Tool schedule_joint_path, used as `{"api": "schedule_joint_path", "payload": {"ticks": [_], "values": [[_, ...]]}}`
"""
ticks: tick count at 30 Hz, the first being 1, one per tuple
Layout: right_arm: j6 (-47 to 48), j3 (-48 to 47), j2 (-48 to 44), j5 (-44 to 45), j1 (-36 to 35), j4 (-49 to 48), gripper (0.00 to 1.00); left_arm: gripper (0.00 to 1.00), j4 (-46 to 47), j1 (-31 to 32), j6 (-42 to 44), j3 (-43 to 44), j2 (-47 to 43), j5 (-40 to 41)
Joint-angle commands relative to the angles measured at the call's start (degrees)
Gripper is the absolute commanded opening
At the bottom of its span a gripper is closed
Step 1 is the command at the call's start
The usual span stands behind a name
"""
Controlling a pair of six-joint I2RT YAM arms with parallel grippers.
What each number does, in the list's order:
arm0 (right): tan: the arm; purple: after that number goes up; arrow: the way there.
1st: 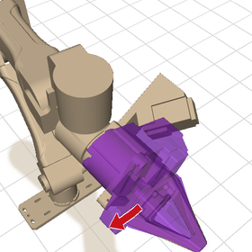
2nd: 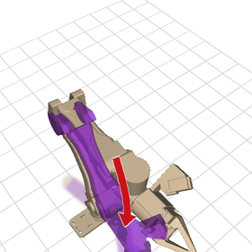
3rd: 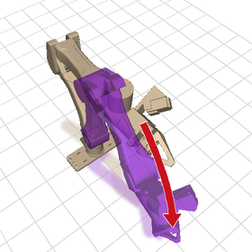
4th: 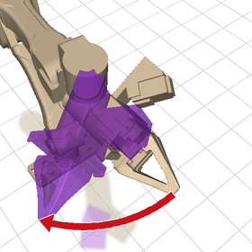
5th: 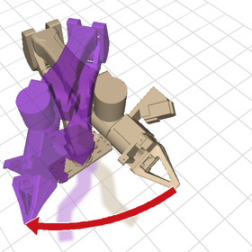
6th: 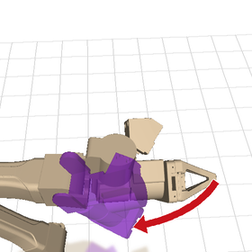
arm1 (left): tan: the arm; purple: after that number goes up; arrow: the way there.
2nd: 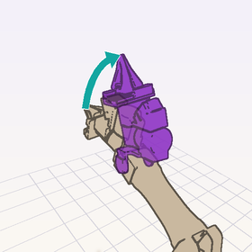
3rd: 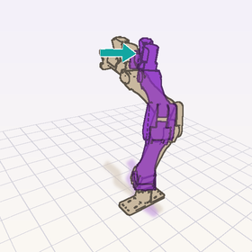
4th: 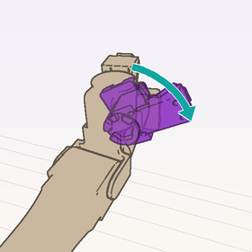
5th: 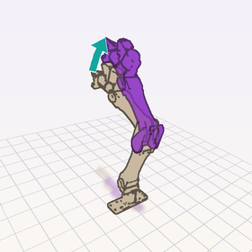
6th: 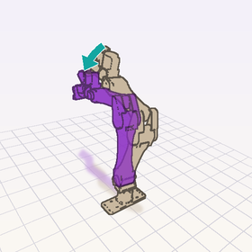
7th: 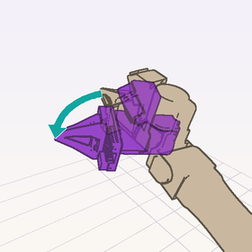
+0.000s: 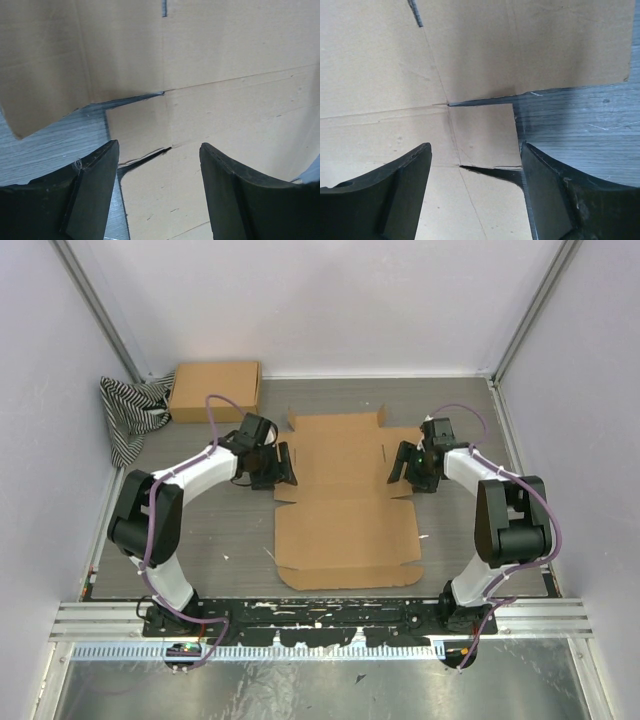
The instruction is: Fold the paper box
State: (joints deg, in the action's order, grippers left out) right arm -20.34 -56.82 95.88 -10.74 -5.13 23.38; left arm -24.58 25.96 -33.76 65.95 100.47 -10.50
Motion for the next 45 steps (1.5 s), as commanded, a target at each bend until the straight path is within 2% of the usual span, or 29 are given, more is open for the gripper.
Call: {"api": "schedule_joint_path", "payload": {"ticks": [1,11,16,22,25,28,29,45], "values": [[0.1,-4.1,-5.3,-3.0,0.0,0.5,0.77,0.72,-0.9,0.8,-0.3,2.7,-0.8,-0.5],[-0.9,-5.1,-7.7,-5.4,-1.7,0.5,0.74,0.72,-1.2,2.3,-0.6,5.7,1.3,-1.0],[-2.2,-5.2,-6.3,3.3,-2.5,2.8,0.75,0.71,-2.9,2.7,0.1,6.9,1.2,0.1],[-2.1,-5.1,-3.9,10.4,-2.4,4.4,0.82,0.73,-9.6,2.7,2.2,7.0,0.2,8.9],[-2.2,-4.7,-1.9,10.1,-2.3,3.6,0.86,0.74,-9.5,2.7,2.6,5.7,0.0,9.4],[-2.2,-4.0,-0.4,8.6,-2.3,2.0,0.99,0.75,-7.3,2.7,2.1,4.0,0.3,7.8],[-2.2,-3.8,0.0,8.0,-2.2,1.5,1.0,0.75,-6.9,2.7,1.9,3.7,0.6,7.3],[-0.6,-2.5,2.8,1.3,-2.3,-0.9,0.91,0.73,-4.4,2.7,0.6,2.7,4.7,4.3]]}}
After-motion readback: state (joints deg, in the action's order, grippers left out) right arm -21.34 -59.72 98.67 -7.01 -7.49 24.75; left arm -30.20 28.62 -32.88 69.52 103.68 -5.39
